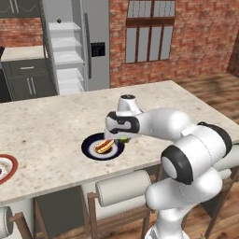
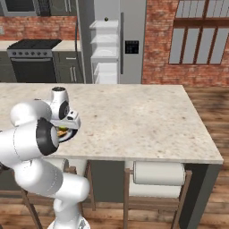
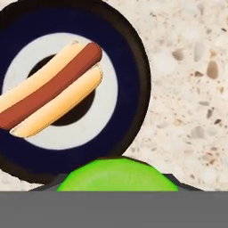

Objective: Pick up the apple and kiwi from the fridge and place one fruit on each plate on the dining counter.

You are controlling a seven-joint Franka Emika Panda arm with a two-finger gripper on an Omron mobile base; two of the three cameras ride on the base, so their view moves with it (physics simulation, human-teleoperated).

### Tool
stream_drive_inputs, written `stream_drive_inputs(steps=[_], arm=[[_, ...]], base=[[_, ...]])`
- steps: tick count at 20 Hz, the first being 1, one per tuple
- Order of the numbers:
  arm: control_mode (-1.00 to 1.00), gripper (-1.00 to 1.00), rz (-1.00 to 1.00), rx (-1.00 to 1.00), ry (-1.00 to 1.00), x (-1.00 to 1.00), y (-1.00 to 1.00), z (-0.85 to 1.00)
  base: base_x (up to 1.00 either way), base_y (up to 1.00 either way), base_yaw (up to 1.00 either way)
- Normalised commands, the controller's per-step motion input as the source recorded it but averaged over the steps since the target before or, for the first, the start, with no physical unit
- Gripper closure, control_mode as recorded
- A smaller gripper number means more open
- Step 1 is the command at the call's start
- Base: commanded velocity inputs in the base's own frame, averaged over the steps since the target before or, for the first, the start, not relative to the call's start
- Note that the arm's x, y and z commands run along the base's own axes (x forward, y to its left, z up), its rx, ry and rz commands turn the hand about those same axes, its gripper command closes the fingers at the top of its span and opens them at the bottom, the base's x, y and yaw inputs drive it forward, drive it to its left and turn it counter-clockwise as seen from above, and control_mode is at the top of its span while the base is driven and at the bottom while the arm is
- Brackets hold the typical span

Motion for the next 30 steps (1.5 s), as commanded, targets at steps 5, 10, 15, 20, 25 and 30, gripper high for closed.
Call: stream_drive_inputs(steps=[5, 10, 15, 20, 25, 30], arm=[[-1.00, 1.00, 0.00, -0.04, 0.06, 0.10, 0.06, -0.50], [-1.00, 1.00, 0.00, -0.01, 0.06, 0.31, 0.00, -0.30], [-1.00, 1.00, 0.00, 0.00, 0.07, 0.47, 0.04, -0.09], [-1.00, 1.00, 0.00, 0.00, 0.05, 0.08, 0.19, 0.00], [-1.00, 1.00, 0.00, 0.00, 0.02, 0.05, 0.16, -0.18], [-1.00, 1.00, 0.00, 0.00, 0.00, 0.02, 0.03, -0.18]], base=[[0.00, 0.00, 0.00], [0.00, 0.00, 0.00], [0.00, 0.00, 0.00], [0.00, 0.00, 0.00], [0.00, 0.00, 0.00], [0.00, 0.00, 0.00]])
